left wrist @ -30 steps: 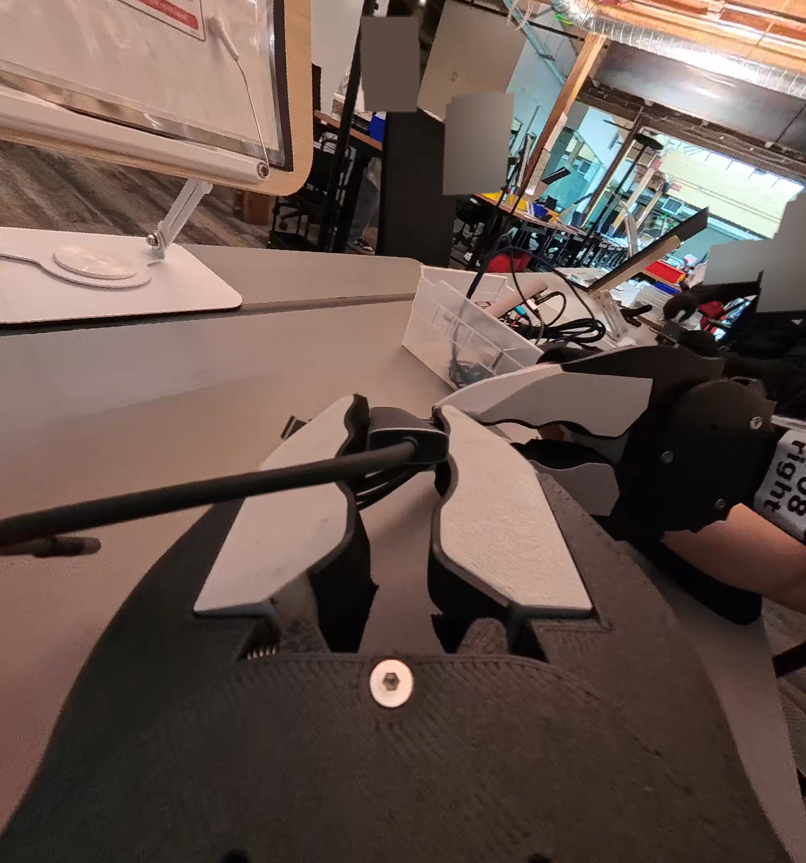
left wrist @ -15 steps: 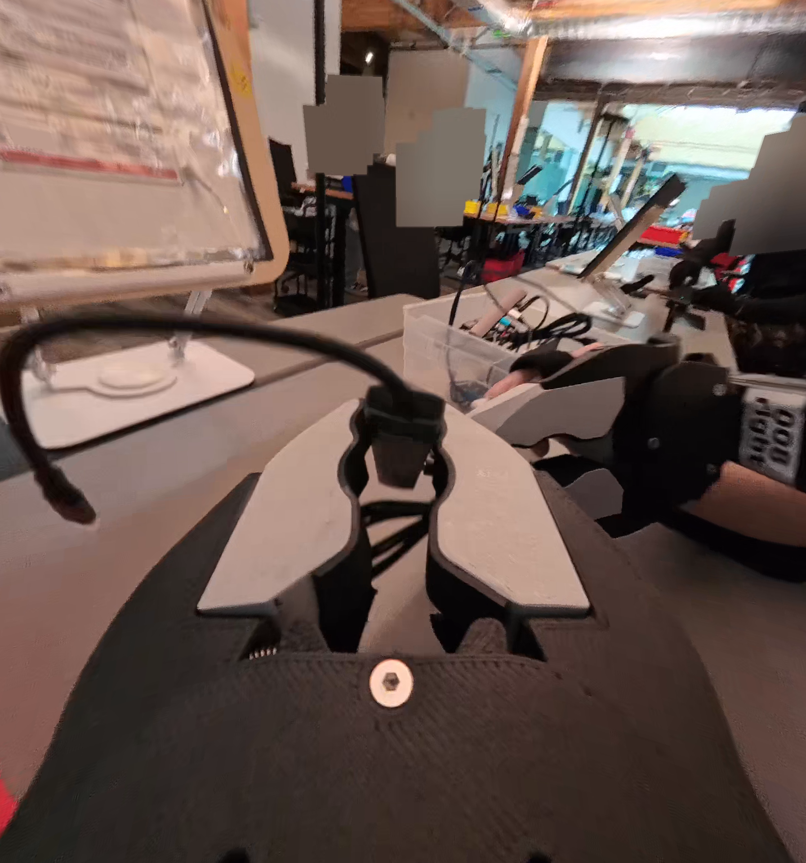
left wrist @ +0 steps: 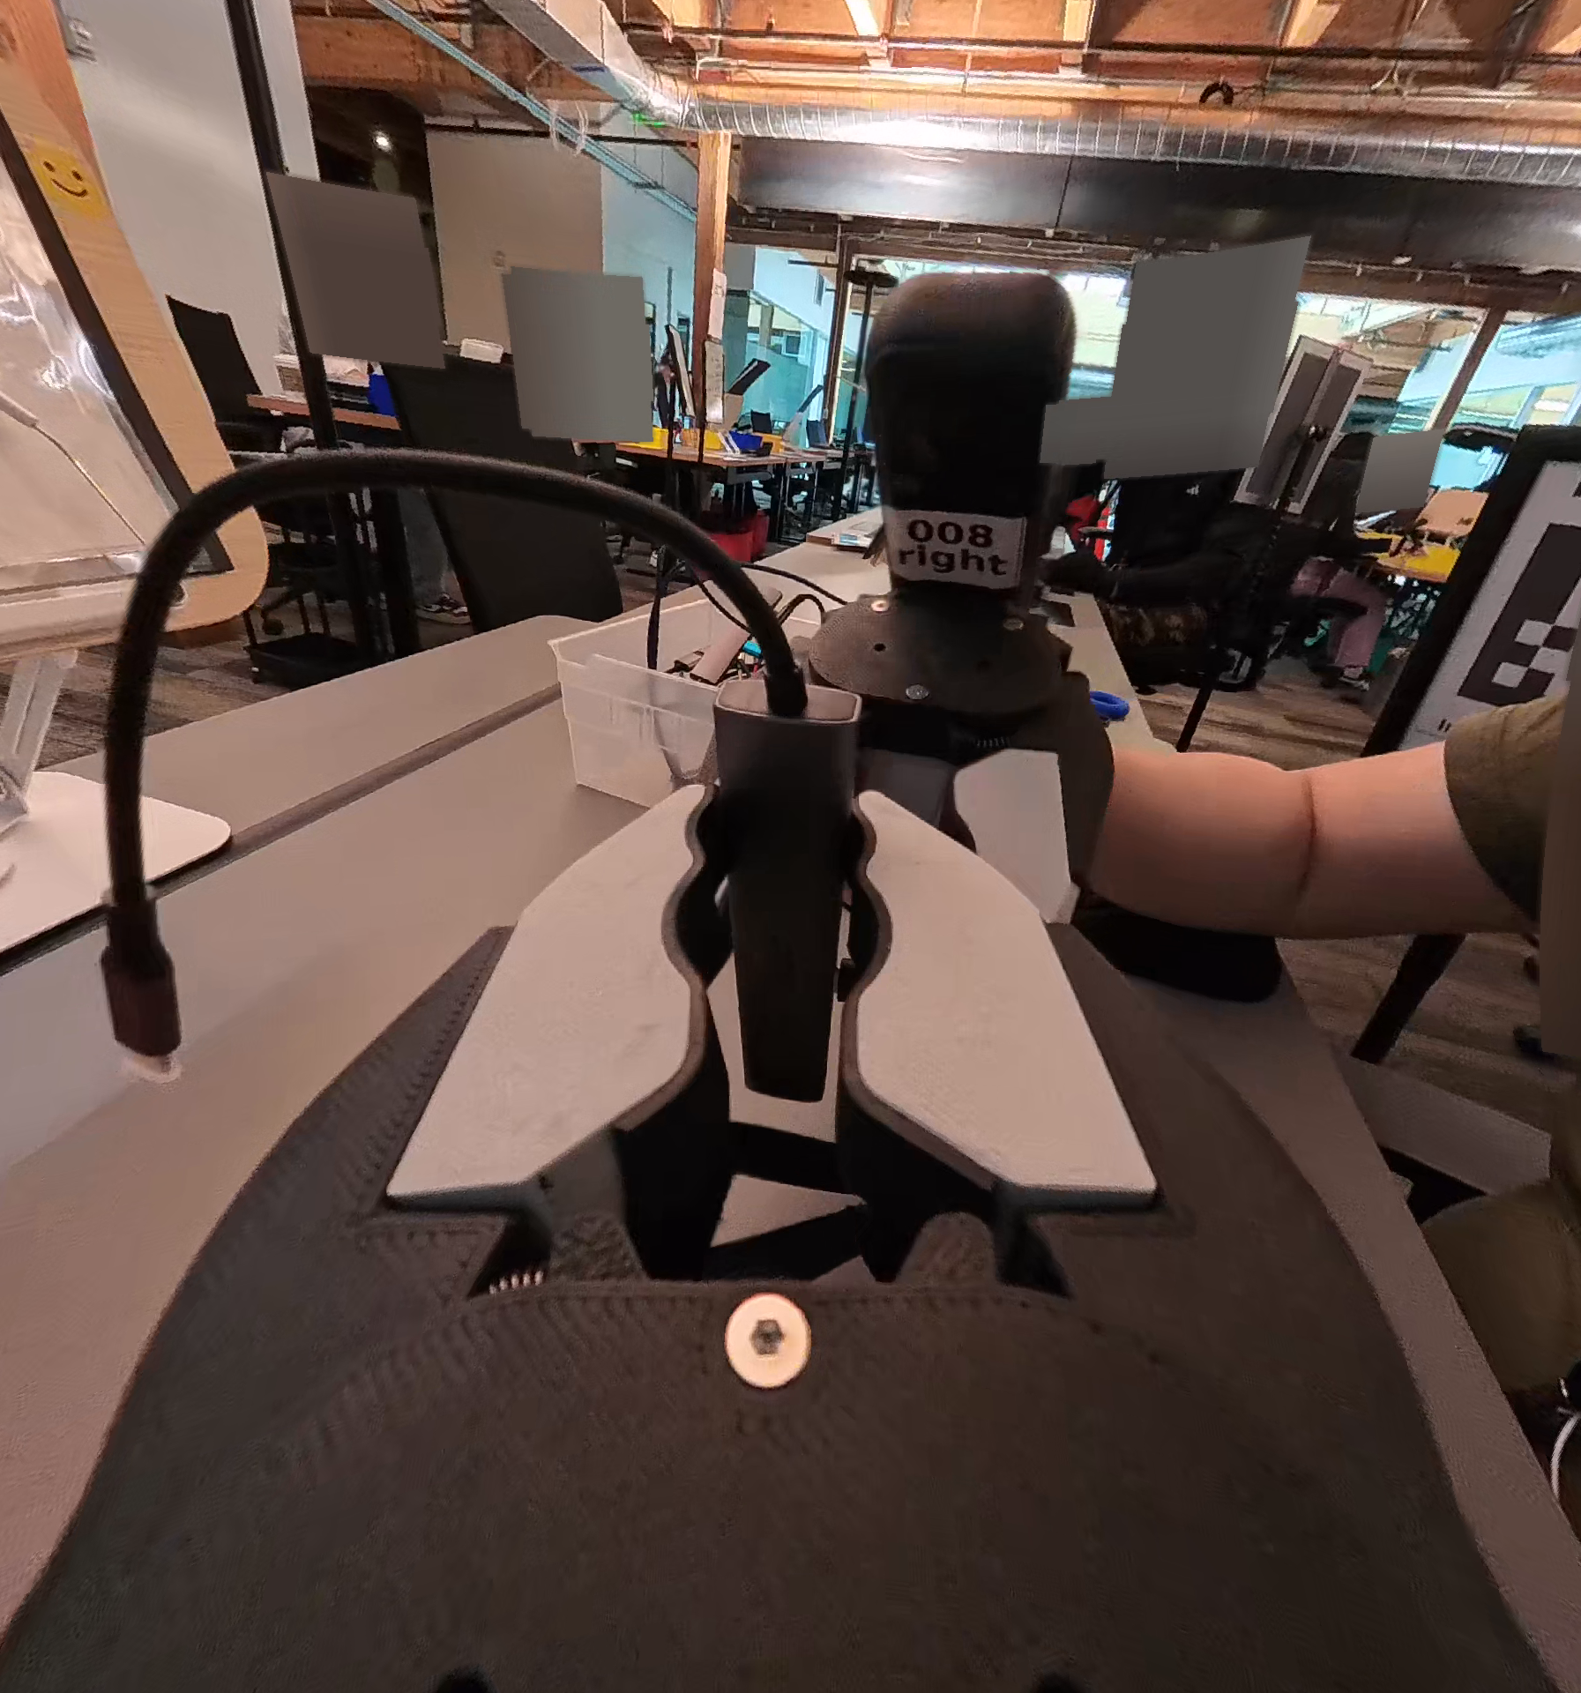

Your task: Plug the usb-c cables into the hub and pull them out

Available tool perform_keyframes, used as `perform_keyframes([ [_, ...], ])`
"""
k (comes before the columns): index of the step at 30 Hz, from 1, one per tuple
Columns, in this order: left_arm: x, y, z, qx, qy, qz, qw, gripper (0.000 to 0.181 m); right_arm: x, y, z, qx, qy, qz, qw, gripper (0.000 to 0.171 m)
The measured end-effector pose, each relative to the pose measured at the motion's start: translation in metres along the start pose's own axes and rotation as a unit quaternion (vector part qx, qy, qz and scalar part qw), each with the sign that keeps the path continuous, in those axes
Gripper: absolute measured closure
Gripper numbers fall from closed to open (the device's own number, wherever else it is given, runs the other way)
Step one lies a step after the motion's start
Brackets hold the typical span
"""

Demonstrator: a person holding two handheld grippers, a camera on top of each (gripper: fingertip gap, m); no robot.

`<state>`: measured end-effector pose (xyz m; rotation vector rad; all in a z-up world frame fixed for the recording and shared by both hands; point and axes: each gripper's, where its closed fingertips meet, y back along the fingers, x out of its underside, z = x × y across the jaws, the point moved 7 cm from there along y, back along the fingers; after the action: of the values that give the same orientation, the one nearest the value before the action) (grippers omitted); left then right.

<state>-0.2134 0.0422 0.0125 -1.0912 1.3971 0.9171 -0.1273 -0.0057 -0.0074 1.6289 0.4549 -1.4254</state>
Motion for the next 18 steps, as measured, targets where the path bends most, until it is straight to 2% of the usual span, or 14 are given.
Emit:
perform_keyframes([
  [5,0.0026,-0.0018,-0.0009,0.012,0.005,0.001,1.0,0.158,0.0002,0.0002,-0.0014,-0.026,-0.04,-0.02,0.999,0.129],
  [9,0.0041,-0.0031,-0.0018,0.01,-0.002,0.009,1.0,0.158,0.002,-0.0008,-0.0038,-0.052,-0.077,-0.026,0.995,0.129],
  [15,0.0036,-0.002,-0.0017,0.025,0.012,0.0,1.0,0.158,-0.0015,-0.0004,-0.0003,-0.026,-0.04,-0.005,0.999,0.13],
  [18,-0.0021,0.0004,-0.0073,0.048,0.009,-0.017,0.999,0.158,-0.0039,0.0014,0.0052,-0.058,-0.019,-0.02,0.998,0.131],
])
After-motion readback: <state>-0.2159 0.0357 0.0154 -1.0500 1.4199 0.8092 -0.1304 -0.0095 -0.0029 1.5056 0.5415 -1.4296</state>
